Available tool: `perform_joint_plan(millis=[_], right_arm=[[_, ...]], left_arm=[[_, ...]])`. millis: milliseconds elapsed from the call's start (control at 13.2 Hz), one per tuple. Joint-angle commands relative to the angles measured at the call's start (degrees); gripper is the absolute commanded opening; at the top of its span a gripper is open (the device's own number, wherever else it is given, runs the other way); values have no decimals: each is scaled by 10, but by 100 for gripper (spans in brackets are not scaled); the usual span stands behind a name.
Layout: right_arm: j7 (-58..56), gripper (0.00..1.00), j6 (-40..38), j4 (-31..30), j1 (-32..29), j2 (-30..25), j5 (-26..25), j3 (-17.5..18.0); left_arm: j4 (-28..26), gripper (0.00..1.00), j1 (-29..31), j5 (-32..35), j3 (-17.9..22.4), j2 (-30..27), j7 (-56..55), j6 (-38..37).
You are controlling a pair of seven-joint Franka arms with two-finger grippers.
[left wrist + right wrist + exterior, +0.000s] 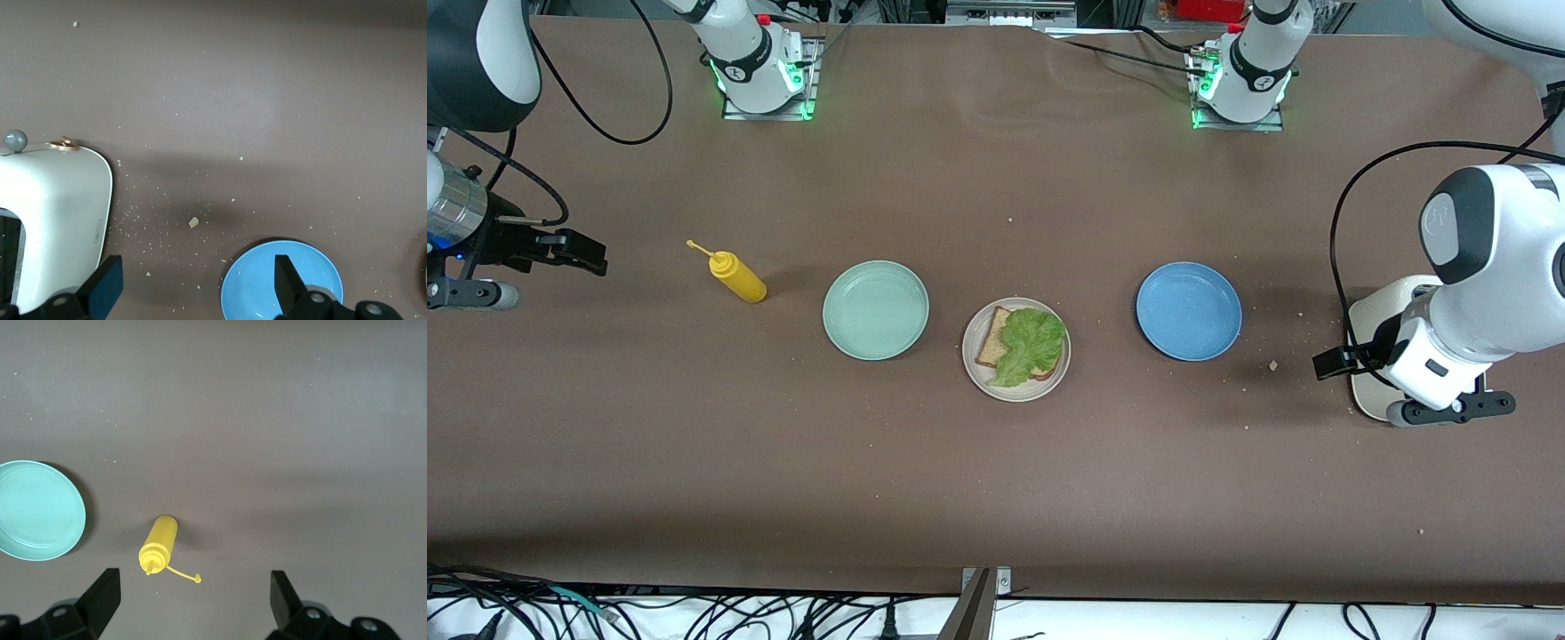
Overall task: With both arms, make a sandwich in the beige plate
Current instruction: 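Lower the left gripper onto the bread slice in the toaster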
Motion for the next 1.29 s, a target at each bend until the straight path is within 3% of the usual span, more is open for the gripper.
perform_joint_plan(millis=[0, 910, 1214], right_arm=[[5, 100, -15, 18, -3, 7, 9, 3], [8, 100, -14, 18, -4, 8, 9, 3], [8, 100, -14, 17, -6, 8, 9, 2]], left_arm=[[-1, 100, -4, -7, 4, 0, -5, 5], [9, 100, -1, 4, 6, -6, -6, -3], [7, 100, 40, 24, 11, -6, 27, -4]])
